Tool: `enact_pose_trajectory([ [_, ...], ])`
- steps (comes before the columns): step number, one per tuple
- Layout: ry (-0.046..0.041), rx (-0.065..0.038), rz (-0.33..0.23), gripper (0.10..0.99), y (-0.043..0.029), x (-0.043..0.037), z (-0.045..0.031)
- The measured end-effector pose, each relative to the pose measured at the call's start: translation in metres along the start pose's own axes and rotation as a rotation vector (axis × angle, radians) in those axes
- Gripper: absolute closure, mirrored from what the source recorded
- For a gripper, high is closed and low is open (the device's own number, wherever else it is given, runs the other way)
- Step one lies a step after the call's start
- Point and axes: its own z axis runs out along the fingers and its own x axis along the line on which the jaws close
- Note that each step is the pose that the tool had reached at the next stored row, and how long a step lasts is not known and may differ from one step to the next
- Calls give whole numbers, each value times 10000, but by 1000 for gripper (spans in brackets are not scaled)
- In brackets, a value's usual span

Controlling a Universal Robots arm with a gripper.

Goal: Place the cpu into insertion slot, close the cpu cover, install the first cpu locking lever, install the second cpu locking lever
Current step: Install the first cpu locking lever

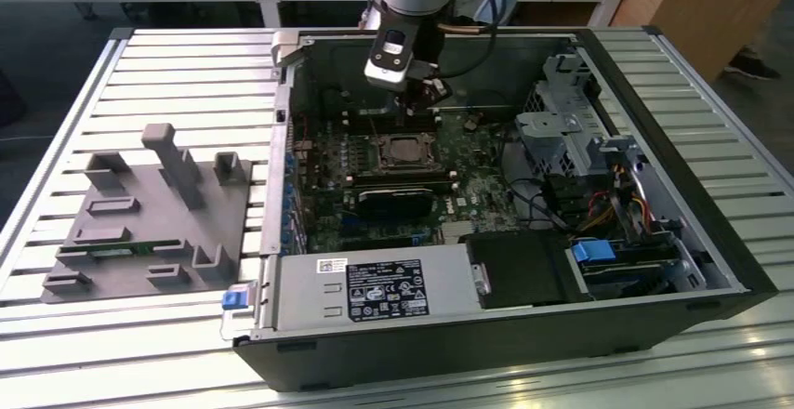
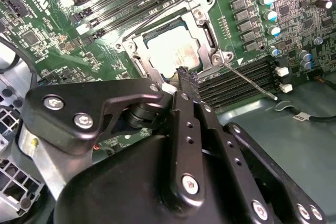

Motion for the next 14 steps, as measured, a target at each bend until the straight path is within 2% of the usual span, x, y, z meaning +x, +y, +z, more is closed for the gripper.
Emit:
enact_pose_trajectory([
  [9, 7, -7, -321, 980, 0, 0, 0],
  [14, 23, -22, -1102, 980, 0, 0, 0],
])
